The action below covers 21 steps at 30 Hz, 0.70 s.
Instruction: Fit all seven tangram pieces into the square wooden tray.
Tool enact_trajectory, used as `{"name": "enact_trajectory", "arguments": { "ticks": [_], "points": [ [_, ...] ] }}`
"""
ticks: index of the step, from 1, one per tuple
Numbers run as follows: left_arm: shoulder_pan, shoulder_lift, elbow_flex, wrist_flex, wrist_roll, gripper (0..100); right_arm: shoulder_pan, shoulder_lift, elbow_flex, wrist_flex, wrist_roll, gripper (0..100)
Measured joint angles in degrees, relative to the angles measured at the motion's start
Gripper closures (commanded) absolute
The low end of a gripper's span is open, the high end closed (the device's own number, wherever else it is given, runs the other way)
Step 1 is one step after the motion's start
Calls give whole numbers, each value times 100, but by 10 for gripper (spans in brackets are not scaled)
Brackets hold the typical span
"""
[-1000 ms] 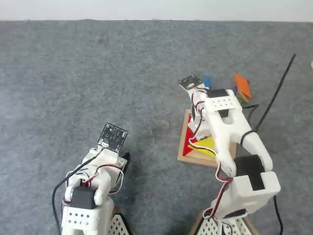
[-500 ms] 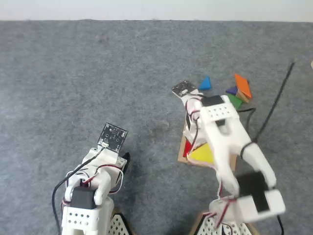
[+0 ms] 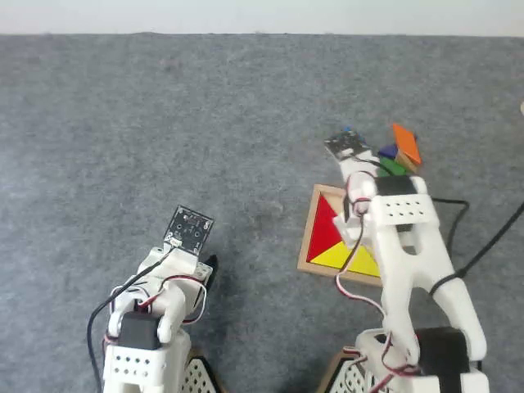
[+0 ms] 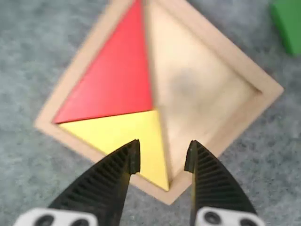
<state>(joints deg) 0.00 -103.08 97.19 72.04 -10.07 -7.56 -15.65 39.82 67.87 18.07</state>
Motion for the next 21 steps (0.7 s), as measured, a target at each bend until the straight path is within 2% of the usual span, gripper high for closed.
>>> {"name": "enact_trajectory", "arguments": {
  "ticks": [7, 16, 21],
  "points": [
    [9, 0, 0, 0, 0, 817, 53, 686, 44, -396, 0, 832],
    [0, 0, 0, 0, 0, 817, -905, 1090, 62, -448, 9, 832],
    [9, 0, 0, 0, 0, 817, -782, 756, 70, -413, -70, 831]
  ]
}}
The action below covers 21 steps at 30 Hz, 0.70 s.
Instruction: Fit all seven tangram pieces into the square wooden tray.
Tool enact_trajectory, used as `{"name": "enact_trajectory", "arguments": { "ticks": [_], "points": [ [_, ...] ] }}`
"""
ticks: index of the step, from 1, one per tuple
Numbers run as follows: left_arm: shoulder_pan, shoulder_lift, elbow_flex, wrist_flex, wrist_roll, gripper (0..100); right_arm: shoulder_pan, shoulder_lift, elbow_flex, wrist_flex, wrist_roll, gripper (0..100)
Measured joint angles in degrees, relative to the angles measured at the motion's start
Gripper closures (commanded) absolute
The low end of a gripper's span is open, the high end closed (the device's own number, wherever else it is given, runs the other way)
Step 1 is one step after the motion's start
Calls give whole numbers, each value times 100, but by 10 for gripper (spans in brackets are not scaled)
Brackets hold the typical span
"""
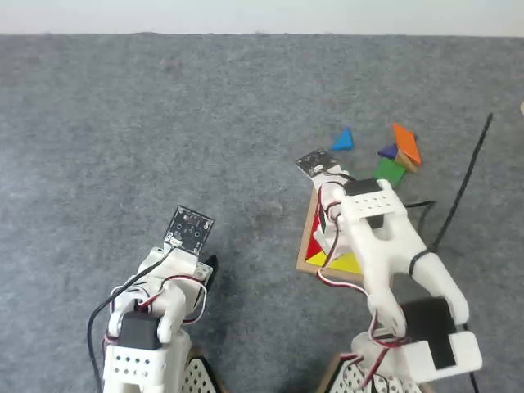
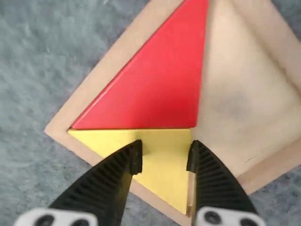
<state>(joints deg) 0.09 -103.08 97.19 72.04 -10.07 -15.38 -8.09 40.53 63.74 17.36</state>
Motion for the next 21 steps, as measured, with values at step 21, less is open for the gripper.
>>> {"name": "enact_trajectory", "arguments": {
  "ticks": [21],
  "points": [
    [-9, 0, 0, 0, 0, 817, 2462, 299, -3543, 1380, 949, 828]
  ]
}}
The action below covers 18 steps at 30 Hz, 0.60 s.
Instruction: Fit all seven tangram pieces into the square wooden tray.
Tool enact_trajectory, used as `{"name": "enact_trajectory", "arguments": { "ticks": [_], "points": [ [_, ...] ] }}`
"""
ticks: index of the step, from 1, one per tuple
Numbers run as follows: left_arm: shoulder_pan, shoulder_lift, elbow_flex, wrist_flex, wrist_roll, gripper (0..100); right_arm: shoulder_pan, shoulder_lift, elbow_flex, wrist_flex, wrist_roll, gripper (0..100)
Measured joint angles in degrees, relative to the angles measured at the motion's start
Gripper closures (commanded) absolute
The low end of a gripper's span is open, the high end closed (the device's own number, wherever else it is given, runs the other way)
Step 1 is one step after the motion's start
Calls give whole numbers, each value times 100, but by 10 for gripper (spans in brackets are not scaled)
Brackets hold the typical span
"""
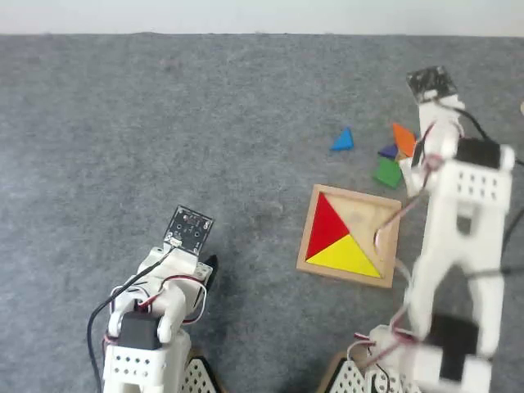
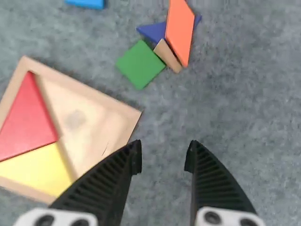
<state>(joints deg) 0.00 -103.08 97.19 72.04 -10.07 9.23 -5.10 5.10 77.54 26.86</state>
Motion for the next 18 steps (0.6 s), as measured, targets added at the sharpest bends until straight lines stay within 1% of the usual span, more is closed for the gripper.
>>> {"name": "enact_trajectory", "arguments": {
  "ticks": [3, 6, 14, 18],
  "points": [
    [0, 0, 0, 0, 0, 817, 0, 985, -765, 132, 9, 828],
    [0, 0, 0, 0, 0, 817, -9, 1574, -1178, 132, 9, 828],
    [9, 0, 0, 0, 0, 817, -580, 1952, -1345, 62, 9, 828],
    [9, 0, 0, 0, 0, 817, -677, 2057, -1345, -44, -9, 828]
  ]
}}
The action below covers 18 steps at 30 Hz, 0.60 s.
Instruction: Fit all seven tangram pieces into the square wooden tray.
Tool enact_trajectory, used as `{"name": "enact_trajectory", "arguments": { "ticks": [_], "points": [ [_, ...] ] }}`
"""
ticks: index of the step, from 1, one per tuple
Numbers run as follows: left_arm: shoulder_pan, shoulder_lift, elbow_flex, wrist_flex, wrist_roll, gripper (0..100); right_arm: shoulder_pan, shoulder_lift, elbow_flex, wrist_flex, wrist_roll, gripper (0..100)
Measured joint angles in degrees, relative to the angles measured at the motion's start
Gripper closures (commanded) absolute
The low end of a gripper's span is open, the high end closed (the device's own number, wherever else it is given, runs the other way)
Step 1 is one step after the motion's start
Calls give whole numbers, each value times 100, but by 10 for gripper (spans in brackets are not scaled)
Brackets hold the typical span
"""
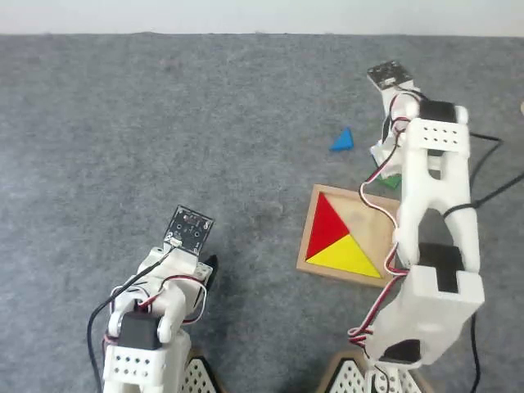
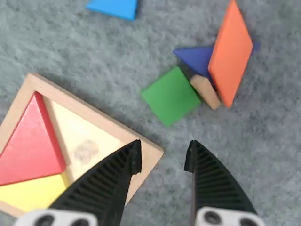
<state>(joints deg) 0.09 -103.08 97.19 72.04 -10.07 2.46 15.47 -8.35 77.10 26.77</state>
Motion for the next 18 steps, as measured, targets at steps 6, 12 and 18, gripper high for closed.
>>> {"name": "enact_trajectory", "arguments": {
  "ticks": [6, 12, 18],
  "points": [
    [-9, 0, 0, 0, 0, 817, -18, 9, 0, -387, -343, 828],
    [0, 0, 0, 0, 0, 817, 44, 9, -35, -914, -378, 736],
    [0, 0, 0, 0, 0, 817, 255, 642, -747, -976, -264, 659]
  ]
}}
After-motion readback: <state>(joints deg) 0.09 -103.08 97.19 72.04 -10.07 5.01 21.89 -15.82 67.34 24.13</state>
